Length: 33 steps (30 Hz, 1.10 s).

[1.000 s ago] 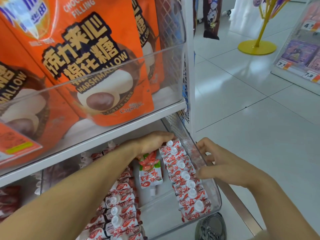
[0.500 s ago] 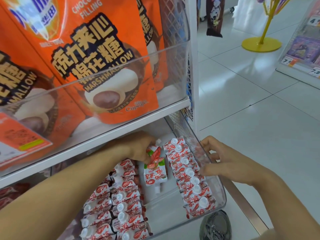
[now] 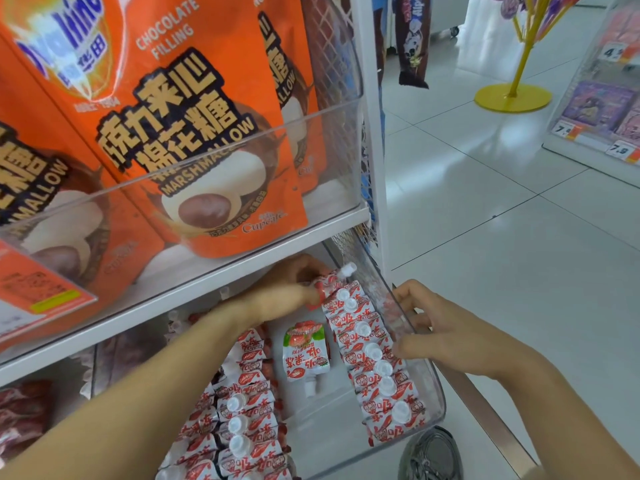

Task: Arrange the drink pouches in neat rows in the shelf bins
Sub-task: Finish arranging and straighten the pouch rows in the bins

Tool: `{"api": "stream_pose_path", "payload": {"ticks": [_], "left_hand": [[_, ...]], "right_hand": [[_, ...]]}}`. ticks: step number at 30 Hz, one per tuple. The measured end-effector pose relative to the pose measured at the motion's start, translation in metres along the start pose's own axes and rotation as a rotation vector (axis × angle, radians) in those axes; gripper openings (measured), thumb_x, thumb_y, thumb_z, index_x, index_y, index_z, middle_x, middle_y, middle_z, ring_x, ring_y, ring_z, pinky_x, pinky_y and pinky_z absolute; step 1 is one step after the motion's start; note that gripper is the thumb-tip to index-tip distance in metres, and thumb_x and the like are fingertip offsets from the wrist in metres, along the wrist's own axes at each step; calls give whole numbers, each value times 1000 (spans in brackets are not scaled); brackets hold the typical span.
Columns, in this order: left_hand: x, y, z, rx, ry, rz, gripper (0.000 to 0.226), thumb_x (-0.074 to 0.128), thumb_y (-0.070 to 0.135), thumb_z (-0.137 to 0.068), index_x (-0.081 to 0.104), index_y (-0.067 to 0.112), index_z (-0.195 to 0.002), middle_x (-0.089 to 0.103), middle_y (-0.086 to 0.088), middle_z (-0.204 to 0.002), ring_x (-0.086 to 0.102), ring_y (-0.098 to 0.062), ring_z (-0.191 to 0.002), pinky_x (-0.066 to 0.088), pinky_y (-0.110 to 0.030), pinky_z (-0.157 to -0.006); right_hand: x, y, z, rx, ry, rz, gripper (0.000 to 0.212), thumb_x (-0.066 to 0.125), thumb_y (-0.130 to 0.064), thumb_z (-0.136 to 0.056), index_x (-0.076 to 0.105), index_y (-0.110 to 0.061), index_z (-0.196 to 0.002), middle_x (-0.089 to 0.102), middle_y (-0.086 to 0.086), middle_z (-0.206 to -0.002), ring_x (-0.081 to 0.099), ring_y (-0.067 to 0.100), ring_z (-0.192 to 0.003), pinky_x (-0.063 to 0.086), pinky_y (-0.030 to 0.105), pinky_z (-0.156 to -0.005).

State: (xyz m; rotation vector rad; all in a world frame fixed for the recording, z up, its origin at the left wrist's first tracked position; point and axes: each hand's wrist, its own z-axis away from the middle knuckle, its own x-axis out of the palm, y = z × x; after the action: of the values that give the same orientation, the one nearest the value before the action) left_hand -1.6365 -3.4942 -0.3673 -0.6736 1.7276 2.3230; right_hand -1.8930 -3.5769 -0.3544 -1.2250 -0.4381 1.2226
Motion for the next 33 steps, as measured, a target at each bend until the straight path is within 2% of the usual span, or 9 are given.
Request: {"api": "stream_pose_path", "payload": {"ticks": [2, 5, 7, 11, 15, 19, 23, 26, 33], "left_hand": [[2, -2, -8, -27, 45, -105, 33, 76, 29, -69, 63, 19, -97, 69, 2, -98, 62, -10, -89, 50, -37, -90], [7, -6, -13, -16, 9, -345, 37, 66, 44, -86, 58, 23, -117, 63, 7, -117, 57, -9, -107, 47, -31, -95], [10, -5, -17, 16, -1, -343, 35, 59, 38, -93, 58, 22, -125, 60, 4, -125, 56, -12, -113, 45, -31, -100], [14, -5, -25, 86, 72, -297, 22, 57, 30, -95, 66, 26, -115, 66, 6, -117, 60, -10, -108, 48, -32, -96], [17, -6, -24, 55, -2, -341, 33, 49, 39, -98, 61, 23, -124, 63, 4, -123, 57, -14, -113, 46, -34, -99], [11, -1, -20, 10, -69, -165, 34, 52, 31, -98, 60, 17, -128, 62, 0, -127, 58, -13, -116, 44, -30, -103], [15, -8, -22, 56, 158, -292, 35, 44, 45, -97, 66, 19, -107, 70, -7, -104, 65, -22, -99, 52, -40, -90], [22, -2, -26, 53, 261, -330, 27, 48, 37, -98, 66, 19, -108, 71, -4, -101, 65, -21, -94, 52, -37, -86], [27, 7, -18, 120, 178, -476, 24, 52, 33, -97, 61, 11, -92, 67, -7, -83, 63, -24, -78, 49, -36, -71]], "right_hand": [[0, 1, 0, -4, -2, 0, 70, 74, -55, -54, 46, -36, -116, 60, -9, -118, 66, 15, -104, 57, 41, -89], [0, 1, -1, -1, -11, 13, 73, 73, -58, -53, 44, -38, -117, 60, -10, -118, 65, 14, -105, 57, 41, -90], [0, 1, -2, 2, -11, 13, 72, 73, -58, -54, 44, -38, -116, 60, -10, -119, 66, 14, -105, 58, 42, -89], [0, 3, -2, 0, -12, 9, 65, 74, -53, -58, 44, -41, -114, 60, -13, -116, 66, 12, -103, 59, 40, -87], [0, 4, -4, -7, -6, 21, 65, 74, -52, -57, 44, -39, -113, 60, -11, -116, 66, 14, -102, 59, 40, -87], [-1, 0, -4, -11, -10, 30, 66, 73, -50, -54, 45, -36, -112, 60, -9, -116, 67, 14, -100, 59, 37, -83], [1, -2, -2, -2, -3, 44, 58, 71, -42, -63, 44, -36, -114, 60, -11, -117, 66, 11, -100, 59, 33, -83], [2, 0, 0, 9, 8, 38, 59, 70, -44, -65, 43, -39, -116, 59, -14, -117, 65, 9, -103, 59, 33, -85], [1, 2, -1, 7, 8, 39, 54, 72, -41, -66, 44, -40, -113, 59, -13, -115, 66, 12, -101, 59, 40, -86]]}}
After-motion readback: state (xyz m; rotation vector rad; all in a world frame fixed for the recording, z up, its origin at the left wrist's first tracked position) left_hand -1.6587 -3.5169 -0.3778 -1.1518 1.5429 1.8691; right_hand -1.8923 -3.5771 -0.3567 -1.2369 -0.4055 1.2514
